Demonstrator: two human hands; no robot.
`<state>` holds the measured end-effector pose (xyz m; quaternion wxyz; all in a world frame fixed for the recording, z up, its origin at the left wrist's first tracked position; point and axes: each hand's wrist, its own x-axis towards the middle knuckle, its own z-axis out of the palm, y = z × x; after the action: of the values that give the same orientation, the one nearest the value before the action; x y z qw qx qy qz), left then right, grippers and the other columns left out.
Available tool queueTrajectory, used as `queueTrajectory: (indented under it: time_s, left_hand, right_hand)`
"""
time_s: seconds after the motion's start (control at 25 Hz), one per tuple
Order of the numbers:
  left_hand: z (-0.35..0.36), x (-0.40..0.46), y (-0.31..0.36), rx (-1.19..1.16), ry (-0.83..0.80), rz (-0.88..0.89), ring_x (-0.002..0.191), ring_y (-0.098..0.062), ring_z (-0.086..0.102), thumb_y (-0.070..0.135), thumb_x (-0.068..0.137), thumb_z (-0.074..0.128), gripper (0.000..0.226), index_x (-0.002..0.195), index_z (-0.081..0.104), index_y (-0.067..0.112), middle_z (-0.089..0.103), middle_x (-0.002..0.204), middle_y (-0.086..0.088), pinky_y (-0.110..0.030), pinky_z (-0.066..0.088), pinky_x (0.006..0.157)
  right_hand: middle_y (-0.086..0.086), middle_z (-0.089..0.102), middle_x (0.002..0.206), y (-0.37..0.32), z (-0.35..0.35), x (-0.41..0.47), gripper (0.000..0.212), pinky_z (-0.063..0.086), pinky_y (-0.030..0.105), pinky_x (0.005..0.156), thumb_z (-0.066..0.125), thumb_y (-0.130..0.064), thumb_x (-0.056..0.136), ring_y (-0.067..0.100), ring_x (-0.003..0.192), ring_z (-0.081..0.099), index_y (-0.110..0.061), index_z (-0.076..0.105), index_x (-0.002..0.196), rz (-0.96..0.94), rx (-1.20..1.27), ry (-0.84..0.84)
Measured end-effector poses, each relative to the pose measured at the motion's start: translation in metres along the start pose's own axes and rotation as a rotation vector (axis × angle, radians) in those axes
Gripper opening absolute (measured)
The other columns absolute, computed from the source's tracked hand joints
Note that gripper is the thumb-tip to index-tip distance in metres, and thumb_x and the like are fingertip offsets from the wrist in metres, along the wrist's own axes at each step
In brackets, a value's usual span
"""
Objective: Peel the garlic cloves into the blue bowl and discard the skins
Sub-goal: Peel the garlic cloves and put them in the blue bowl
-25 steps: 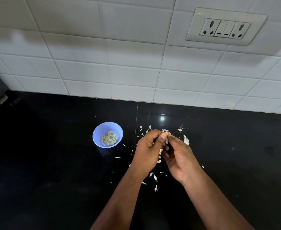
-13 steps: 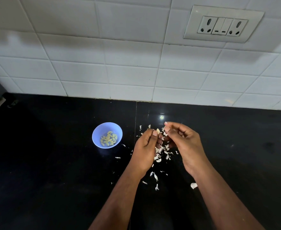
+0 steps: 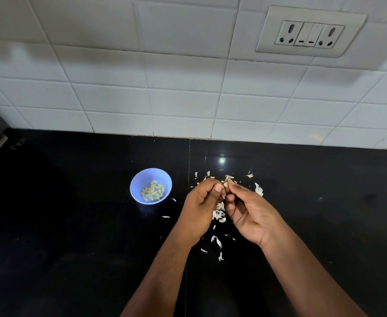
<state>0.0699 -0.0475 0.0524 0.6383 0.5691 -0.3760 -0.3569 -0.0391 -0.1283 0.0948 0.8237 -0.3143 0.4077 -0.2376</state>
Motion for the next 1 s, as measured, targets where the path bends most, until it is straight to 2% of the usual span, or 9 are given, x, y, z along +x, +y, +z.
queueTrajectory:
  time_s: [0.12,0.28,0.4,0.48,0.6,0.68,0.72,0.84,1.0]
  left_hand:
    - [0.004,0.002,0.005,-0.008,0.068,-0.041,0.091,-0.013,0.067,0.017,0.108,0.057,0.021,0.099,0.075,0.013,0.072,0.093,-0.004,-0.039,0.056,0.090]
    - [0.003,0.002,0.005,-0.039,0.245,-0.163,0.099,-0.012,0.075,0.020,0.091,0.081,0.008,0.091,0.084,0.028,0.080,0.098,0.006,-0.045,0.059,0.099]
    - [-0.001,0.002,0.000,0.156,0.346,-0.237,0.095,-0.007,0.071,0.037,0.077,0.092,0.016,0.077,0.076,0.042,0.075,0.093,0.020,-0.049,0.059,0.091]
    - [-0.002,0.002,-0.001,0.210,0.347,-0.268,0.092,-0.005,0.070,0.044,0.075,0.092,0.018,0.078,0.074,0.042,0.075,0.091,0.022,-0.049,0.060,0.089]
    - [-0.002,0.003,0.002,0.187,0.272,-0.253,0.095,-0.009,0.074,0.040,0.090,0.080,0.004,0.090,0.081,0.044,0.078,0.094,0.023,-0.049,0.059,0.096]
    - [-0.003,0.003,0.004,0.240,0.225,-0.251,0.098,-0.018,0.074,0.030,0.100,0.070,0.022,0.096,0.077,0.050,0.077,0.096,0.027,-0.048,0.058,0.098]
    - [-0.002,0.004,0.004,0.264,0.209,-0.254,0.098,-0.018,0.075,0.028,0.100,0.069,0.026,0.097,0.076,0.052,0.077,0.096,0.028,-0.047,0.059,0.097]
    - [0.004,0.004,0.005,0.191,0.205,-0.245,0.092,-0.006,0.075,0.032,0.087,0.085,0.007,0.089,0.082,0.038,0.079,0.091,0.019,-0.039,0.060,0.090]
    - [0.018,0.001,0.016,-0.075,0.206,-0.241,0.083,-0.003,0.075,0.024,0.087,0.086,0.014,0.101,0.082,0.022,0.081,0.090,0.005,-0.020,0.053,0.065]
  right_hand:
    - [-0.003,0.069,0.076,0.002,0.000,-0.001,0.015,0.047,0.015,0.050,0.068,-0.014,0.097,0.003,0.059,0.056,-0.015,0.078,0.087,-0.038,0.022,0.021]
    - [0.000,0.071,0.082,0.002,-0.002,0.001,0.008,0.043,0.020,0.053,0.067,-0.015,0.098,0.006,0.063,0.058,-0.014,0.075,0.099,-0.272,-0.119,0.057]
    - [0.006,0.072,0.086,0.000,-0.009,0.001,0.009,0.047,0.023,0.054,0.069,-0.014,0.098,0.011,0.064,0.060,-0.010,0.076,0.102,-0.372,-0.222,0.139]
    - [0.008,0.072,0.088,-0.001,-0.012,0.001,0.010,0.053,0.026,0.058,0.070,-0.013,0.097,0.014,0.067,0.062,-0.007,0.077,0.103,-0.399,-0.288,0.166]
    - [0.005,0.073,0.085,-0.003,-0.017,0.001,0.014,0.060,0.027,0.066,0.070,-0.009,0.097,0.013,0.069,0.065,-0.008,0.078,0.108,-0.424,-0.344,0.157]
    - [0.003,0.074,0.085,-0.004,-0.020,0.002,0.016,0.060,0.026,0.069,0.071,-0.007,0.096,0.012,0.071,0.066,-0.009,0.079,0.110,-0.433,-0.348,0.147]
    - [0.003,0.074,0.085,-0.005,-0.021,0.001,0.017,0.060,0.026,0.070,0.071,-0.006,0.096,0.012,0.072,0.066,-0.010,0.079,0.110,-0.437,-0.351,0.143]
    - [0.005,0.076,0.087,-0.006,-0.023,0.002,0.018,0.061,0.028,0.073,0.069,-0.004,0.097,0.015,0.075,0.068,-0.009,0.079,0.111,-0.440,-0.393,0.128]
    - [0.011,0.079,0.093,-0.002,-0.020,0.001,0.017,0.061,0.027,0.073,0.066,-0.003,0.099,0.016,0.078,0.070,-0.010,0.080,0.107,-0.482,-0.487,0.150]
